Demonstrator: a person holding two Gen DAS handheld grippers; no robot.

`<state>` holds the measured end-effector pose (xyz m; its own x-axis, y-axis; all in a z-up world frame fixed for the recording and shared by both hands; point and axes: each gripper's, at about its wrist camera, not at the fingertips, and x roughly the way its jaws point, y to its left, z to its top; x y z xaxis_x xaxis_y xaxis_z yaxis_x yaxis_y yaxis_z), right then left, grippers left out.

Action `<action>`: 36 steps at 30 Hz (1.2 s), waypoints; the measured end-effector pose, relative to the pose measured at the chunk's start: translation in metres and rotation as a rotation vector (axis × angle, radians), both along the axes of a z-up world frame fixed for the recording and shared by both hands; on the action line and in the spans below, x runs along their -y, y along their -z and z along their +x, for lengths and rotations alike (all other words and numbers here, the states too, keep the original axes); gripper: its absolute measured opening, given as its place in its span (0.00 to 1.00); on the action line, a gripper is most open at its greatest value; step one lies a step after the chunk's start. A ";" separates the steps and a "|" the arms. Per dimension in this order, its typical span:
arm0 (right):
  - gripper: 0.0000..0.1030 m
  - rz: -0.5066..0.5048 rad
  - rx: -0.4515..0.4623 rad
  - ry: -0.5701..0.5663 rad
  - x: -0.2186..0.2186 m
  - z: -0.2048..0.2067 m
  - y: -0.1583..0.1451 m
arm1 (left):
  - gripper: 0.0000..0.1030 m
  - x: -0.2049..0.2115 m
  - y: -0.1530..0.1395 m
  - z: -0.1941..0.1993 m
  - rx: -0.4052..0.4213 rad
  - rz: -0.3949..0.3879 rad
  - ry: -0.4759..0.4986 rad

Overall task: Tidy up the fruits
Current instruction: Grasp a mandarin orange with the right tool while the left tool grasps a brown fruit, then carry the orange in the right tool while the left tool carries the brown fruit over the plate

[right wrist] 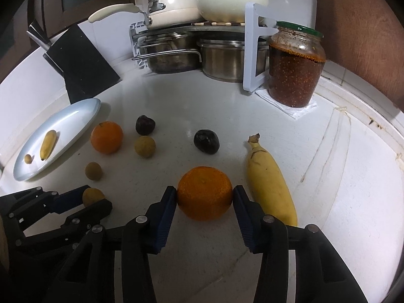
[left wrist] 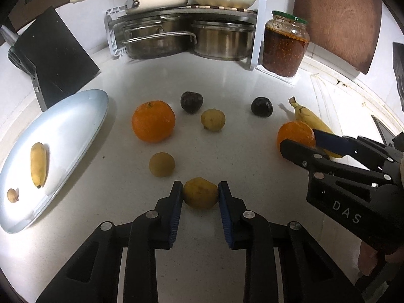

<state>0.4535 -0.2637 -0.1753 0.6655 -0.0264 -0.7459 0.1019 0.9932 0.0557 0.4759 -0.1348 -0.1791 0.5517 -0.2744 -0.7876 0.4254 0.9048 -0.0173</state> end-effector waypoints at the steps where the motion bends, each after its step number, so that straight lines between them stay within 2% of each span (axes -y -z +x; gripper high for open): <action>1: 0.46 0.005 -0.002 0.001 0.000 0.000 0.000 | 0.28 0.000 -0.001 0.000 0.003 -0.002 -0.001; 15: 0.45 0.010 0.058 -0.007 -0.011 -0.020 -0.032 | 0.28 -0.019 -0.036 -0.014 0.077 -0.046 -0.036; 27: 0.45 0.003 0.156 -0.055 -0.041 -0.035 -0.073 | 0.28 -0.051 -0.074 -0.029 0.170 -0.081 -0.087; 36: 0.45 0.002 0.207 -0.107 -0.066 -0.043 -0.091 | 0.28 -0.081 -0.094 -0.042 0.229 -0.094 -0.134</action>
<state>0.4110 -0.1975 -0.0845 0.8033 0.0538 -0.5931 -0.0179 0.9976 0.0662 0.4342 -0.0536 -0.0853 0.7490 -0.2524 -0.6126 0.3042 0.9524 -0.0205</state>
